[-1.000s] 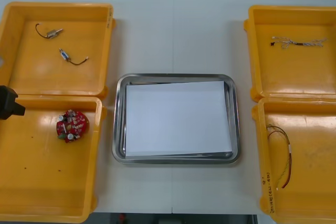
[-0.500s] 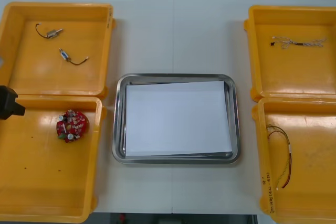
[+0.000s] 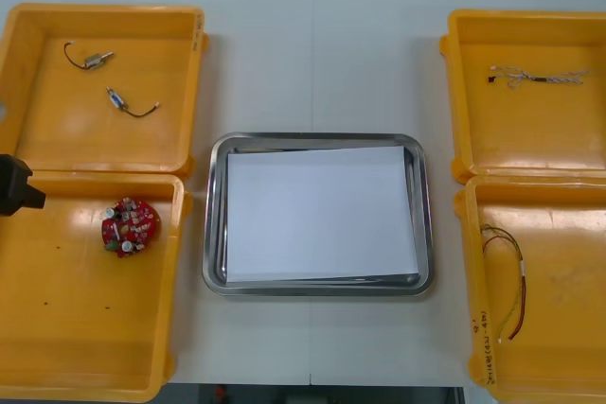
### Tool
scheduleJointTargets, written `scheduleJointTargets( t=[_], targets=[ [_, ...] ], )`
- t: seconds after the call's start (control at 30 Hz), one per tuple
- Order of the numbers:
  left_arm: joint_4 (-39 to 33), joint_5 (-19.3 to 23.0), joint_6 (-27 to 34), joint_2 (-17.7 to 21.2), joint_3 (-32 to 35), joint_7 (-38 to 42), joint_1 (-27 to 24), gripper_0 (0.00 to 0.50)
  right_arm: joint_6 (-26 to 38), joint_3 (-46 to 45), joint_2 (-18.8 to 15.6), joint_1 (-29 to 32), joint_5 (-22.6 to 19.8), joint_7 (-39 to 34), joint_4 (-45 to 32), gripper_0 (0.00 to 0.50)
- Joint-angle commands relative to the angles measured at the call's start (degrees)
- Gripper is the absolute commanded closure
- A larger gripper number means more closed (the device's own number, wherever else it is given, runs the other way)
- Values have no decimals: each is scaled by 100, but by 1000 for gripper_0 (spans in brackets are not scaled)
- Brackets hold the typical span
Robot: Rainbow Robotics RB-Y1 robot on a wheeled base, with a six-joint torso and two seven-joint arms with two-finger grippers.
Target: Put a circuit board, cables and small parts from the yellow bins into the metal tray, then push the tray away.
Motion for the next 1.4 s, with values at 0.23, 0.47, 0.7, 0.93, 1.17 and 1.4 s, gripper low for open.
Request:
scheduleJointTargets(
  t=[0.23,0.47,0.7,0.93,1.17,1.4],
  targets=[
    [-42,-11,44,184,67,578,-153,0,39,40,39,-113,-33,119,-168,0],
    [-42,-11,44,184,67,578,-153,0,39,40,39,-113,-33,119,-168,0],
    [54,-3,44,87,-56,622,-47,0,39,40,39,-113,-33,119,-168,0],
    [72,50,39,52,-47,569,-83,0,39,-13,48,-131,-42,119,-195,0],
    [46,226,-163,52,-56,376,-74,0,-62,31,13,-43,20,66,-406,0],
    [-25,340,-418,140,-109,-160,58,0,-185,128,83,45,28,23,-406,0]
  ],
)
